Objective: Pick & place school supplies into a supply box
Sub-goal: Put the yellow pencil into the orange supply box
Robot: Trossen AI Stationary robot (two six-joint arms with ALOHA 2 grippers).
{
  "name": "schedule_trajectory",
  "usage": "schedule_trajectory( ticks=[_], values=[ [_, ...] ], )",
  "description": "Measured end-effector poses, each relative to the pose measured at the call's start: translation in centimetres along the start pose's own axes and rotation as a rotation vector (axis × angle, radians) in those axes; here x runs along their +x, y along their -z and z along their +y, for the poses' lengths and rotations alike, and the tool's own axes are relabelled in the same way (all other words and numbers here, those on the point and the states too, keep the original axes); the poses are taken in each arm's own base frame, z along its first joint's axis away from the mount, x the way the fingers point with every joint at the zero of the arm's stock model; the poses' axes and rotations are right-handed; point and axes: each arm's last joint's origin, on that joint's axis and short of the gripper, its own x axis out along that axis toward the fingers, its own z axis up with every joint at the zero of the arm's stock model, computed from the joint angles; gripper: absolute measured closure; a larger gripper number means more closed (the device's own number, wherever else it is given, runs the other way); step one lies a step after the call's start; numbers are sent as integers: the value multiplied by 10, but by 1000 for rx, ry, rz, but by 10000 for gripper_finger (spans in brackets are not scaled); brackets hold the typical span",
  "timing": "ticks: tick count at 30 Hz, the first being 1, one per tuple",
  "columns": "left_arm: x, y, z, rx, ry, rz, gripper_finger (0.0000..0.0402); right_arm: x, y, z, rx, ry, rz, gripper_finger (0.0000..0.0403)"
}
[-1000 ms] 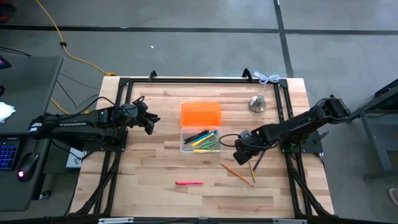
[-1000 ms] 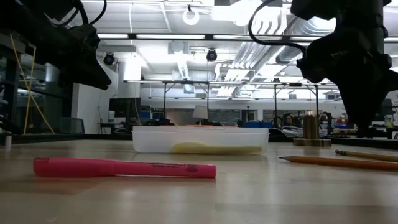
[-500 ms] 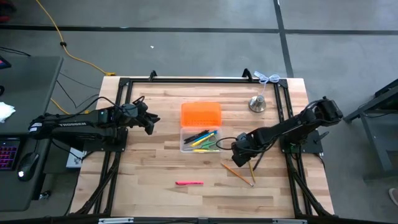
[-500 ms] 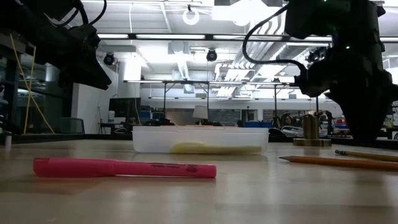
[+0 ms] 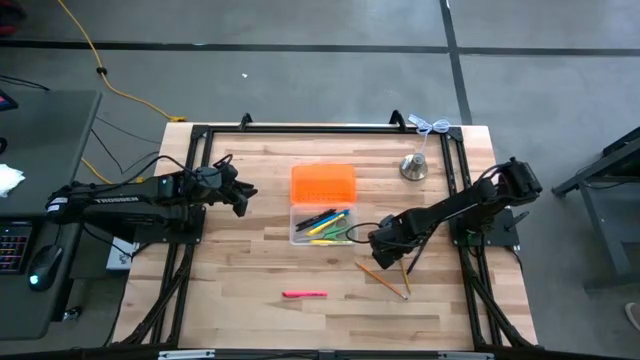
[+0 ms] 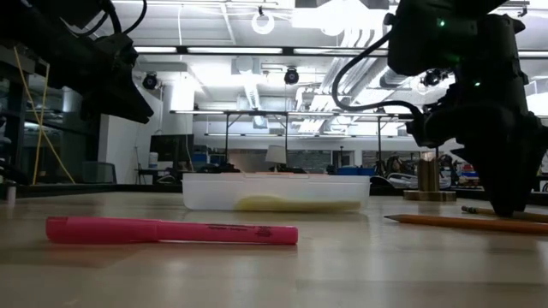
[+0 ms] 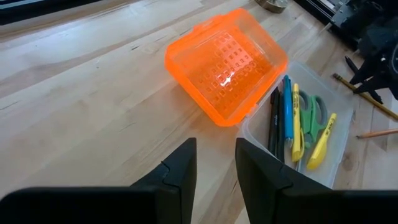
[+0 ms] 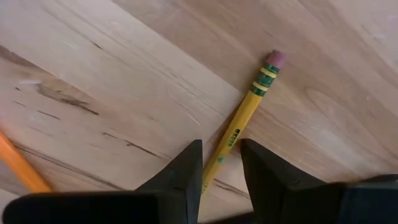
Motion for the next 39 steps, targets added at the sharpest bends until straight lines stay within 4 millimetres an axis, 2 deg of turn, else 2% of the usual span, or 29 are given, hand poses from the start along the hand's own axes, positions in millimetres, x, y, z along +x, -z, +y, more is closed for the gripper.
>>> schedule_trajectory(
  ticks=[11, 24, 39],
  values=[
    [0, 0, 0, 10, -1, 1, 261, 1, -1, -1, 54, 16, -37, 320],
    [0, 0, 0, 10, 0, 1, 261, 2, -1, -1, 49, 14, -45, 397],
    [0, 0, 0, 9, -1, 0, 261, -4, -4, 8, 26, -21, -71, 399]
  ],
)
